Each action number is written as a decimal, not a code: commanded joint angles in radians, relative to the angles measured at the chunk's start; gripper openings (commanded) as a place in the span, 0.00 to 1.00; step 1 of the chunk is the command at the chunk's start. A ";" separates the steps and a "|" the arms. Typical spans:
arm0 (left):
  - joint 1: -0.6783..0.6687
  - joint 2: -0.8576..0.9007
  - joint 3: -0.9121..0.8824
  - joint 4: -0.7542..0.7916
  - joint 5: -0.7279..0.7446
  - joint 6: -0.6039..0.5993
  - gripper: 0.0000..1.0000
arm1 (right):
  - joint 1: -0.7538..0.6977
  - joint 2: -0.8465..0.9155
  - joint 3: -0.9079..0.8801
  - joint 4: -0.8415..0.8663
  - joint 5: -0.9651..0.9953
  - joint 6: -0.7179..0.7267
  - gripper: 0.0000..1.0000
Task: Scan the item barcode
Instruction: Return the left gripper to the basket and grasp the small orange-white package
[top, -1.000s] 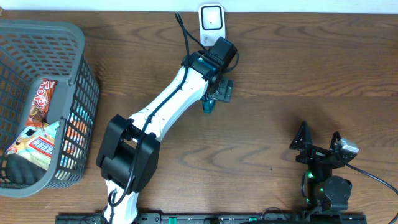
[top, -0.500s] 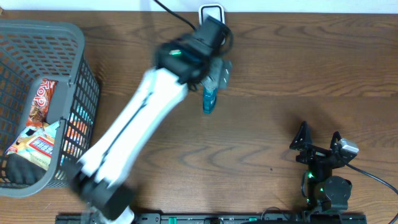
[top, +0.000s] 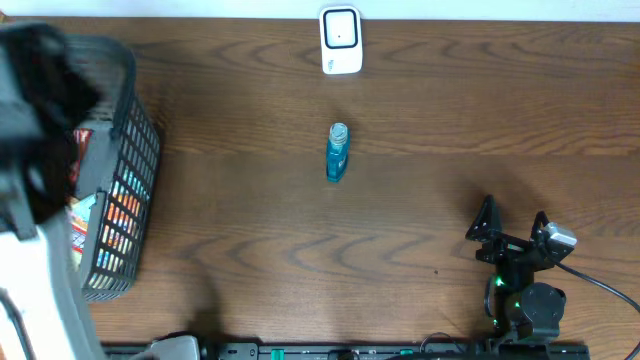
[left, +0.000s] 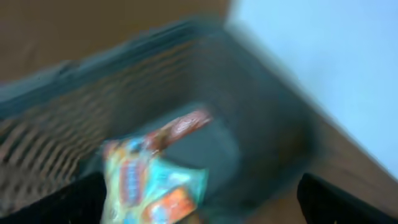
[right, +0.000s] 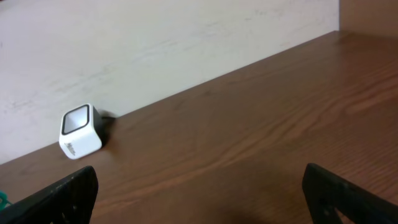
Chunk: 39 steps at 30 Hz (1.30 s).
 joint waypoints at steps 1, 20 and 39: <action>0.241 0.092 -0.024 -0.066 0.249 -0.134 0.98 | -0.014 -0.004 -0.003 -0.001 -0.002 0.013 0.99; 0.423 0.398 -0.320 -0.169 0.462 -0.257 0.98 | -0.014 -0.004 -0.003 -0.001 -0.002 0.013 0.99; 0.419 0.398 -0.752 0.249 0.570 -0.269 0.98 | -0.014 -0.004 -0.003 -0.001 -0.002 0.013 0.99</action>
